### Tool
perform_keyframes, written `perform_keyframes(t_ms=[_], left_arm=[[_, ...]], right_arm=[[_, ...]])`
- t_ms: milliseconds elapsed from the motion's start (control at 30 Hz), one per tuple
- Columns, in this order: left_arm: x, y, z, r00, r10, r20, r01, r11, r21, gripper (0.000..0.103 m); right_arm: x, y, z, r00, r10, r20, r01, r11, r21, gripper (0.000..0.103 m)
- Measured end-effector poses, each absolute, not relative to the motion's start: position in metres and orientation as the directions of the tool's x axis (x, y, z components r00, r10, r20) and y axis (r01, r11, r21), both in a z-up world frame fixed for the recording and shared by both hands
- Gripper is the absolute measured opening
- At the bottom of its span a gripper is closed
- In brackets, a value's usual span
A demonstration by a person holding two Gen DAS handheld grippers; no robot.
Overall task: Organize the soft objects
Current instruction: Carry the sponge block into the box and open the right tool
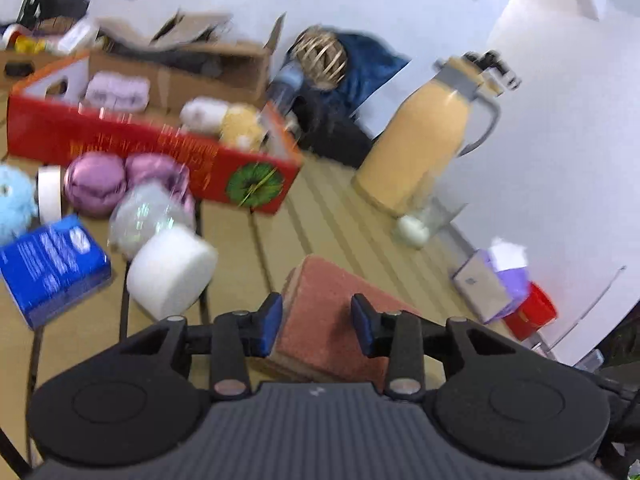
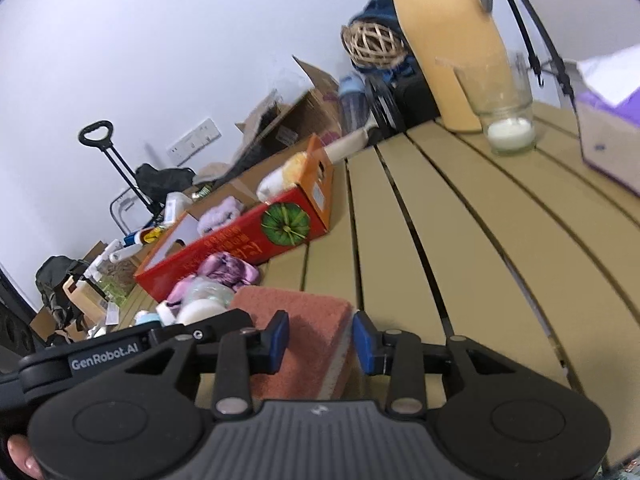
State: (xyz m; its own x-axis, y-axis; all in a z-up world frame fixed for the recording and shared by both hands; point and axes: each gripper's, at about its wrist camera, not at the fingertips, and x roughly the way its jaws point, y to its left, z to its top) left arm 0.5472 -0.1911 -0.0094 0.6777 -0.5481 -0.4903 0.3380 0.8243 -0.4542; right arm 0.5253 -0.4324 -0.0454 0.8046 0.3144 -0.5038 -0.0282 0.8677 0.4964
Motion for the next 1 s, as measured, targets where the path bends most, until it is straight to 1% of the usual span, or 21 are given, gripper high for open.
perform_keyframes(t_ms=[133,267,333,400,467,533,633,700,800,833,867,933,967,1000], left_arm=[[0.547,-0.174,0.009,0.716,-0.547,-0.434,0.321,0.81,-0.492,0.038],[0.584,-0.159,0.045,0.761,-0.511,-0.398,0.292,0.819,-0.493,0.038],[0.618,-0.152,0.06,0.766,-0.498,-0.406,0.272,0.824,-0.497,0.038],[0.662,-0.143,0.066,0.748,-0.495,-0.441,0.239,0.822,-0.516,0.038],[0.705,-0.137,0.062,0.722,-0.508,-0.469,0.218,0.811,-0.543,0.038],[0.737,-0.133,0.05,0.708,-0.49,-0.508,0.171,0.818,-0.55,0.038],[0.773,-0.132,0.024,0.66,-0.486,-0.573,0.117,0.82,-0.56,0.038],[0.787,-0.138,0.008,0.626,-0.479,-0.616,0.101,0.832,-0.545,0.034],[0.802,-0.144,-0.009,0.578,-0.474,-0.664,0.101,0.849,-0.518,0.026],[0.804,-0.144,-0.013,0.576,-0.473,-0.667,0.111,0.853,-0.51,0.023],[0.804,-0.145,-0.014,0.577,-0.471,-0.667,0.124,0.858,-0.499,0.024],[0.801,-0.143,-0.014,0.575,-0.483,-0.66,0.138,0.853,-0.504,0.024],[0.799,-0.142,-0.012,0.575,-0.485,-0.659,0.142,0.852,-0.503,0.024],[0.795,-0.138,-0.007,0.584,-0.476,-0.657,0.136,0.856,-0.5,0.024]], right_arm=[[0.518,-0.426,-0.021,0.836,0.313,-0.451,-0.071,0.876,0.477,0.034],[0.546,-0.403,0.015,0.855,0.316,-0.411,-0.145,0.906,0.397,0.034],[0.576,-0.391,0.037,0.866,0.317,-0.387,-0.185,0.922,0.341,0.034],[0.618,-0.383,0.051,0.863,0.332,-0.382,-0.207,0.92,0.332,0.034],[0.667,-0.376,0.055,0.846,0.343,-0.409,-0.204,0.916,0.346,0.034],[0.706,-0.367,0.05,0.84,0.321,-0.438,-0.185,0.928,0.324,0.034],[0.754,-0.355,0.032,0.801,0.309,-0.512,-0.16,0.936,0.315,0.034],[0.777,-0.349,0.016,0.779,0.274,-0.564,-0.129,0.95,0.283,0.033],[0.795,-0.331,0.0,0.753,0.167,-0.637,-0.099,0.985,0.141,0.03],[0.8,-0.326,-0.005,0.738,0.131,-0.662,-0.094,0.991,0.09,0.029],[0.804,-0.319,-0.01,0.725,0.091,-0.682,-0.103,0.994,0.023,0.022],[0.807,-0.308,-0.021,0.703,0.03,-0.71,-0.123,0.989,-0.08,0.018],[0.809,-0.304,-0.026,0.691,0.016,-0.723,-0.137,0.984,-0.11,0.012],[0.81,-0.3,-0.029,0.685,0.007,-0.729,-0.153,0.979,-0.135,0.012]])
